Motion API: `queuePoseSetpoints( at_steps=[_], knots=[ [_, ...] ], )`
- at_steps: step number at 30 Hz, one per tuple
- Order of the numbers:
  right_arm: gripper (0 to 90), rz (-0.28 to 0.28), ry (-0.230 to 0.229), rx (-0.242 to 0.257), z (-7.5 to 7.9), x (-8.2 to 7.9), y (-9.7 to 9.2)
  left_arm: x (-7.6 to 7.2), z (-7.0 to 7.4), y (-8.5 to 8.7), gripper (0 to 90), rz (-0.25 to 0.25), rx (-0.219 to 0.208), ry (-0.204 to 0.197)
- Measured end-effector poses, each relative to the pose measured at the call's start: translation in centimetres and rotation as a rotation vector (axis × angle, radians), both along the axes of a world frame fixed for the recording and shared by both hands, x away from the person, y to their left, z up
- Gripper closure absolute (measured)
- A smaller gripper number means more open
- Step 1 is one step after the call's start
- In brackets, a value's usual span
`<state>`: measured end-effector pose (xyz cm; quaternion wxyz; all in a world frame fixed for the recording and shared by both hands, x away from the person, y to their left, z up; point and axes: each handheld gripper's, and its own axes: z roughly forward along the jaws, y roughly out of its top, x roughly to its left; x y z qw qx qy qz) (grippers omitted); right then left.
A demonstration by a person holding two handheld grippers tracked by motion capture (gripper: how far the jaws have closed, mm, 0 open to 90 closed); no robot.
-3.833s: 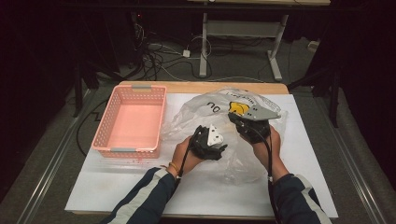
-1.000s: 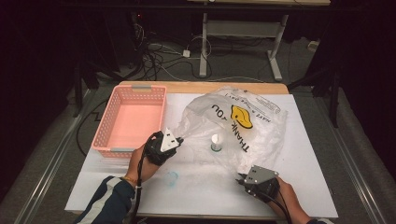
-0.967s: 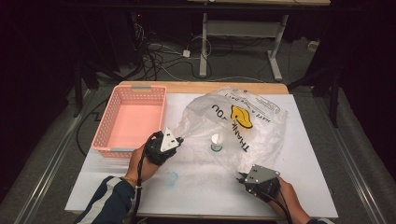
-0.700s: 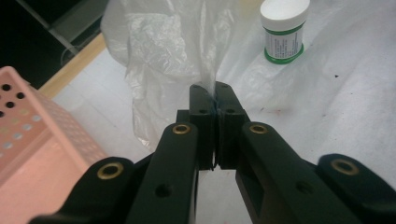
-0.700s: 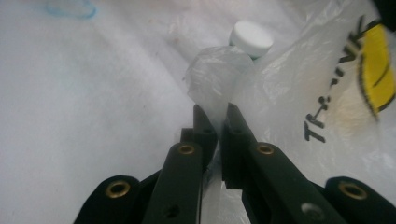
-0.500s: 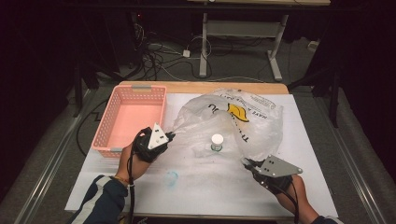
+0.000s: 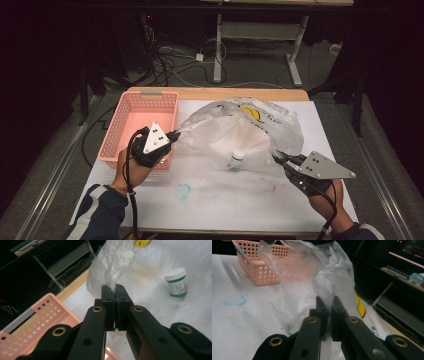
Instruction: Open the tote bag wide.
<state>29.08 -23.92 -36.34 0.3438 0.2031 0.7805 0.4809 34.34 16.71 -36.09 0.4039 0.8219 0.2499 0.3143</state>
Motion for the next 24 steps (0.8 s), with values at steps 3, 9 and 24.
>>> queuePoseSetpoints(
  at_steps=[3, 9, 24],
  knots=[
    [89.0, 0.005, -0.019, 0.009, 0.6, -0.1, -0.1, -0.4, 0.9, 0.1, 85.6, -0.010, 0.000, -0.015],
    [88.9, 0.005, -0.037, 0.012, 1.3, 0.0, -0.2, -0.7, 1.6, 0.3, 85.5, -0.017, -0.006, -0.030],
    [88.9, -0.052, -0.013, -0.001, 0.7, 4.4, 0.0, 2.6, -0.3, -1.7, 85.4, -0.051, -0.076, 0.005]
  ],
)
